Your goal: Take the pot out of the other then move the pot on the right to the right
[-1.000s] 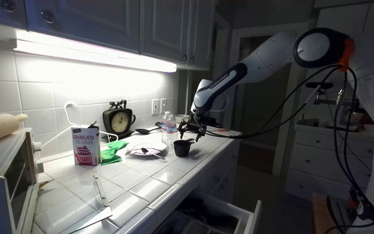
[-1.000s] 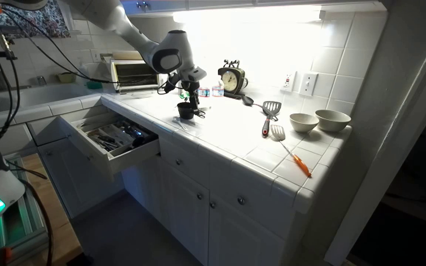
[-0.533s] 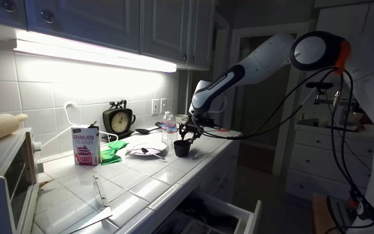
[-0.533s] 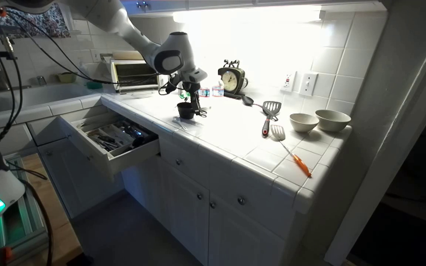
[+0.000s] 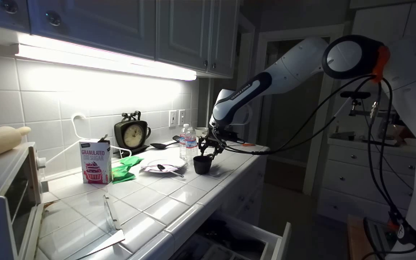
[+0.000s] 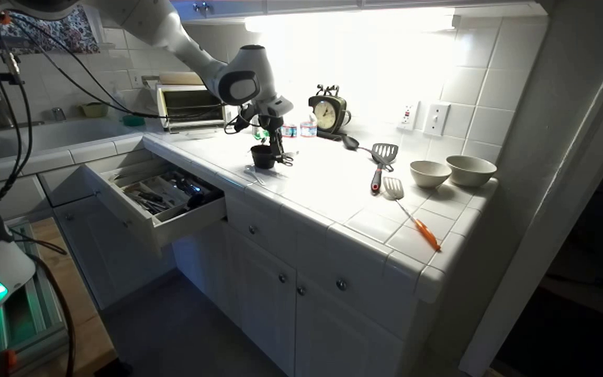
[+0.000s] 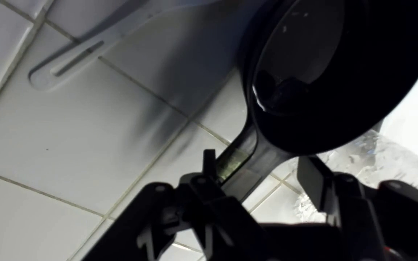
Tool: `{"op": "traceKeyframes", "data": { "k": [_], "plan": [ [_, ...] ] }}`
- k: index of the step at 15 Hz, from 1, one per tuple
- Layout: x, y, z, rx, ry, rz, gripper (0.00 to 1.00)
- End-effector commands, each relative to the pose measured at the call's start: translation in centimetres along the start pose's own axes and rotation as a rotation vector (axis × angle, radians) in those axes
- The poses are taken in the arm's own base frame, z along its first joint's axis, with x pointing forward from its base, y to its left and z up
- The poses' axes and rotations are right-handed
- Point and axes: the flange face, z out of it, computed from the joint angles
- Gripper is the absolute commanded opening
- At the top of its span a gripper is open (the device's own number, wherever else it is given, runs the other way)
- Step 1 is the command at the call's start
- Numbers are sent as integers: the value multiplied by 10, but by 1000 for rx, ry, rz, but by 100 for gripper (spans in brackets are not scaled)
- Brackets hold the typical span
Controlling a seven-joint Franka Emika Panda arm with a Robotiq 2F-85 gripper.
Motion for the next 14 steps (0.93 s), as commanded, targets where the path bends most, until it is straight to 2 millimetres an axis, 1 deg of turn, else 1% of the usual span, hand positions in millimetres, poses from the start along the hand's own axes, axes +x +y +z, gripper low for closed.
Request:
{"op": "traceKeyframes", "data": {
  "k": [1, 2, 4, 5, 6, 8, 9, 10, 13, 14],
  "plan": [
    [3, -6, 0, -12, -10, 21, 36],
    [3, -6, 0, -13, -10, 22, 32],
    [4, -6, -1, -15, -11, 25, 29],
    [4, -6, -1, -17, -11, 25, 30],
    [4, -6, -1, -18, -11, 26, 30],
    [5, -5, -1, -22, -12, 30, 34],
    [5, -5, -1, -24, -12, 32, 38],
    [6, -4, -2, -26, -12, 34, 38],
    [6, -4, -3, -28, -13, 42, 51],
    [7, -5, -3, -27, -12, 45, 54]
  ]
}}
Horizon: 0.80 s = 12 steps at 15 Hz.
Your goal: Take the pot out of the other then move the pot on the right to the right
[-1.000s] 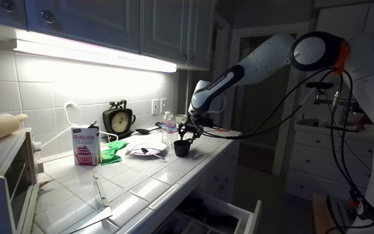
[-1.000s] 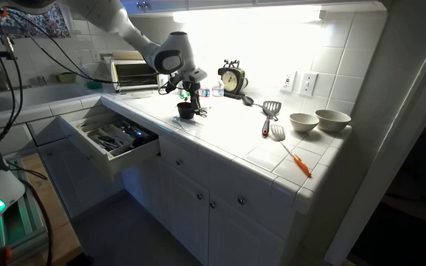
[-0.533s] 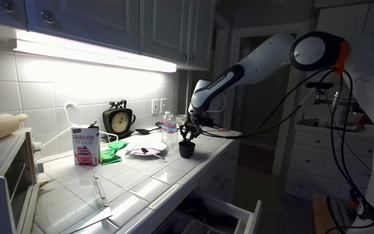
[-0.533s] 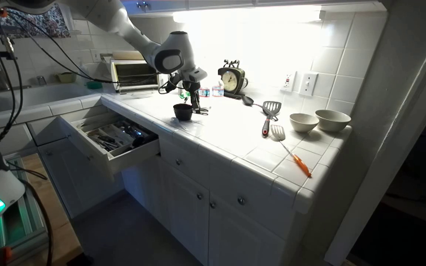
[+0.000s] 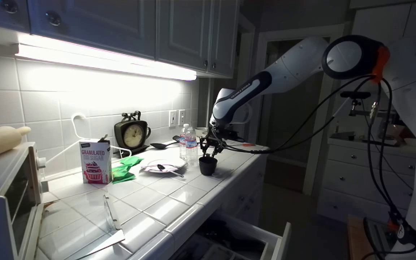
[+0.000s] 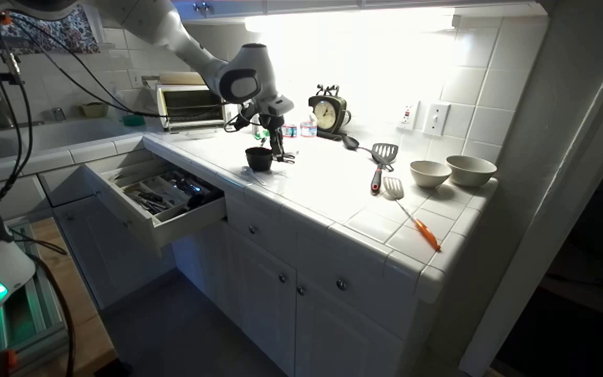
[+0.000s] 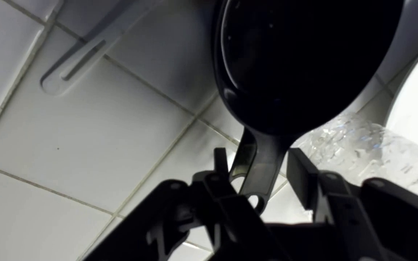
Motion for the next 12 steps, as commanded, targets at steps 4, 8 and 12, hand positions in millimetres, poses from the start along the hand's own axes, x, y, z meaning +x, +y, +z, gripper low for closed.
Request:
{"op": "traceKeyframes", "data": {
  "k": [4, 8, 12],
  "plan": [
    [3, -8, -4, -7, 1, 25, 18],
    [3, -8, -4, -7, 1, 25, 6],
    [3, -8, -3, -9, 0, 28, 6]
  ]
}}
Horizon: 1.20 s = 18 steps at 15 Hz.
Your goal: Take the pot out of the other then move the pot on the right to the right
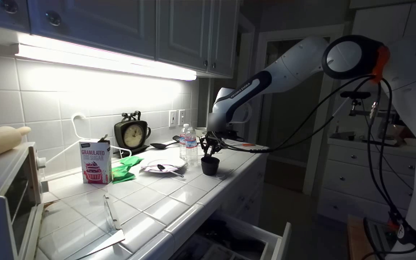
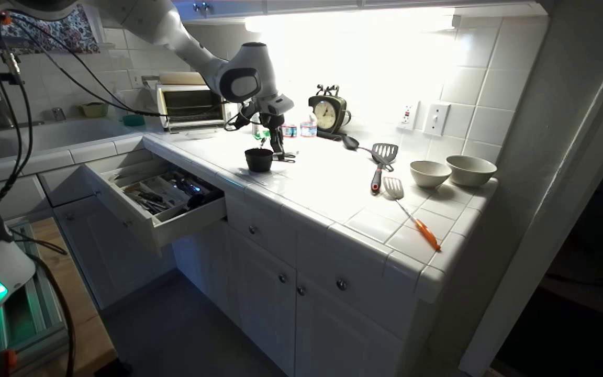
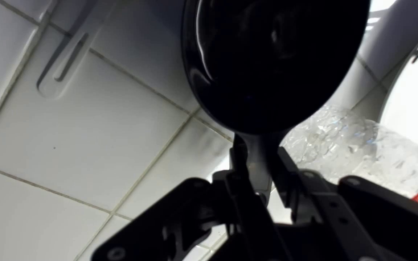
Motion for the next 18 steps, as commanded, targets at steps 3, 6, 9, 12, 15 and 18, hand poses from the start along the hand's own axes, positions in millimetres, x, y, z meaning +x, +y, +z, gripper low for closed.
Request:
{"op": "traceKeyframes", "data": {
  "k": [3, 6, 9, 12, 15, 18],
  "plan": [
    [2, -5, -1, -17, -12, 38, 6],
    [3, -5, -4, -19, -20, 59, 6],
    [5, -5, -7, -22, -25, 77, 6],
    [6, -6, -11, -17, -20, 84, 6],
    [7, -8, -15, -11, -17, 93, 6],
    [8, -9, -19, -8, -15, 99, 6]
  ]
}}
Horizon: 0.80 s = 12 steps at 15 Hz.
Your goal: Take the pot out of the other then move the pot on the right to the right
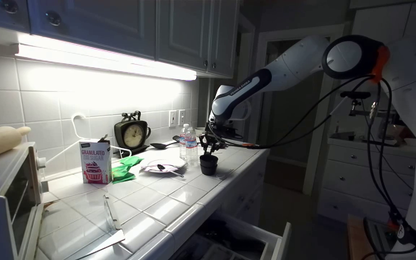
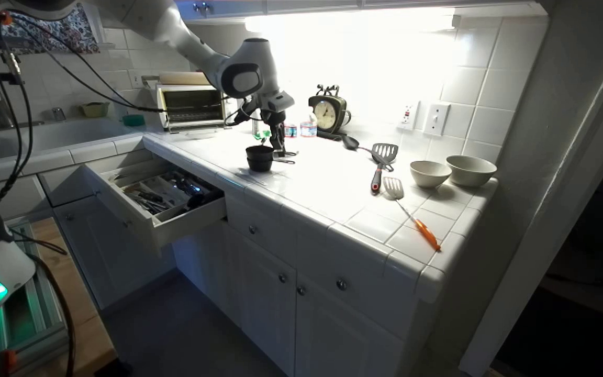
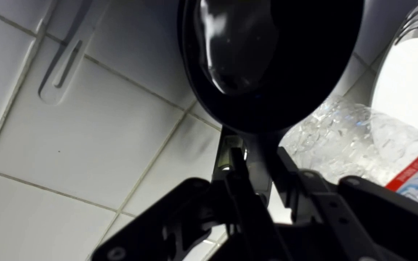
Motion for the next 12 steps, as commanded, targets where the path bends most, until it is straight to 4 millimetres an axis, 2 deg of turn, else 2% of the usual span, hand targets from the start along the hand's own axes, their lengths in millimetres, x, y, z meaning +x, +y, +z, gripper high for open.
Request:
{"op": "traceKeyframes", "data": {
  "k": [1, 7, 12],
  "plan": [
    [1, -6, -12, -1, -7, 26, 6],
    [1, -7, -24, -6, -5, 33, 6],
    [-5, -8, -41, -15, -14, 30, 6]
  ]
}}
